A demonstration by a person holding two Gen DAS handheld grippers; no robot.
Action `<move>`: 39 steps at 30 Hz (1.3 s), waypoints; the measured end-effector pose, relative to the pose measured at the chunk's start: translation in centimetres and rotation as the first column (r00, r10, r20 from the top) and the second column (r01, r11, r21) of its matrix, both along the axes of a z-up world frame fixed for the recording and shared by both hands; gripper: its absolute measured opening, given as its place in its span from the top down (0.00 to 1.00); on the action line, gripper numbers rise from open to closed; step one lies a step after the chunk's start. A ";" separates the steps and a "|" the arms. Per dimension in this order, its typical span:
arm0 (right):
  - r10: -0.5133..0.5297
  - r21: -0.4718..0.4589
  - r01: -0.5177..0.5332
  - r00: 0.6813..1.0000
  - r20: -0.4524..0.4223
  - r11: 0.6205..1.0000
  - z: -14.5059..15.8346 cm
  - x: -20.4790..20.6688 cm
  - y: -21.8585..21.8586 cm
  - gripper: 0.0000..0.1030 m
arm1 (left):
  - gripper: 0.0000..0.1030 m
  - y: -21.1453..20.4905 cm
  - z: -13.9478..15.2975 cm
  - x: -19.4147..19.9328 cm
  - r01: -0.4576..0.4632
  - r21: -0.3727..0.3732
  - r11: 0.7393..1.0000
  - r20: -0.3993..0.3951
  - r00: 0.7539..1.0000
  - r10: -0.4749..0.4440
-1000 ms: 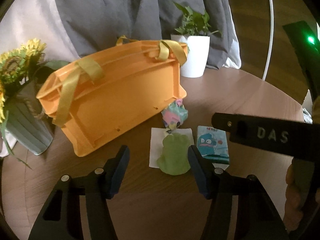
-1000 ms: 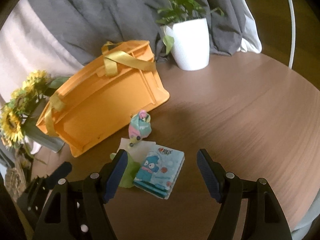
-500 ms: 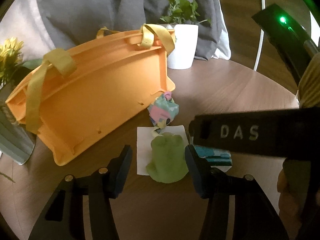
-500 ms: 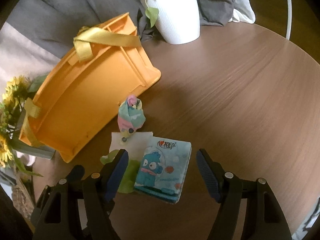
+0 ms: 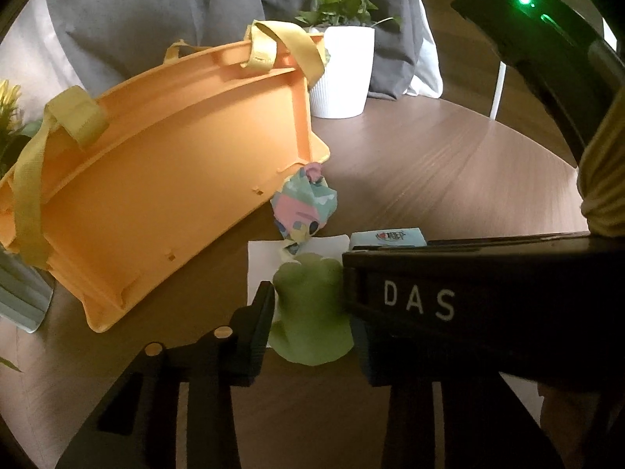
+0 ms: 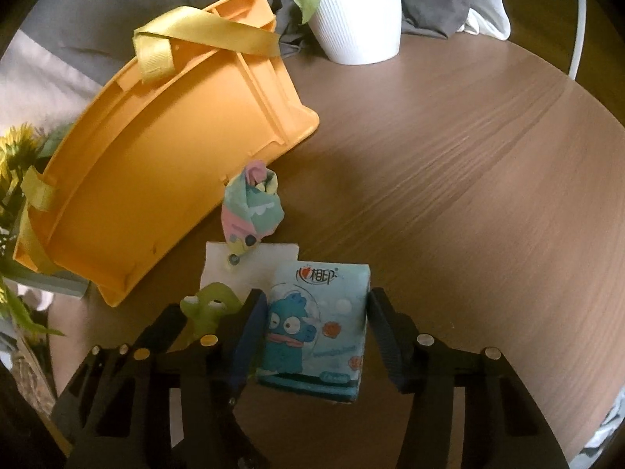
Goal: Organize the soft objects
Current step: 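Grasp the green frog with left tool while right tool grasps blue tissue pack, then carry the frog and tissue pack up over the orange crate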
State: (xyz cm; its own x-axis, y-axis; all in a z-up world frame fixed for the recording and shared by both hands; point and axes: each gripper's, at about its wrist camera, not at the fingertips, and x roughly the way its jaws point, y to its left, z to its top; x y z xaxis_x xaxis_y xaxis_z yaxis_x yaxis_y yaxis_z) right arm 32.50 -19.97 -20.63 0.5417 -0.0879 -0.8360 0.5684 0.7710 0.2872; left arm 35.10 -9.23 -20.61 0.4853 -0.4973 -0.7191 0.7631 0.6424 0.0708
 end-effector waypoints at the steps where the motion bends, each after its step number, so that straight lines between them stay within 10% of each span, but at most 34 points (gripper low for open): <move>1: 0.005 -0.002 -0.005 1.000 -0.001 1.000 0.0 0.0 0.0 0.48 | 0.64 0.0 0.0 0.0 0.000 0.002 1.000 0.002 1.000 0.000; 39: 0.121 -0.068 -0.114 0.986 0.112 0.991 3.4 -2.9 0.1 0.50 | 0.66 6.1 7.3 -1.0 -0.312 -0.234 0.921 -0.089 0.950 0.299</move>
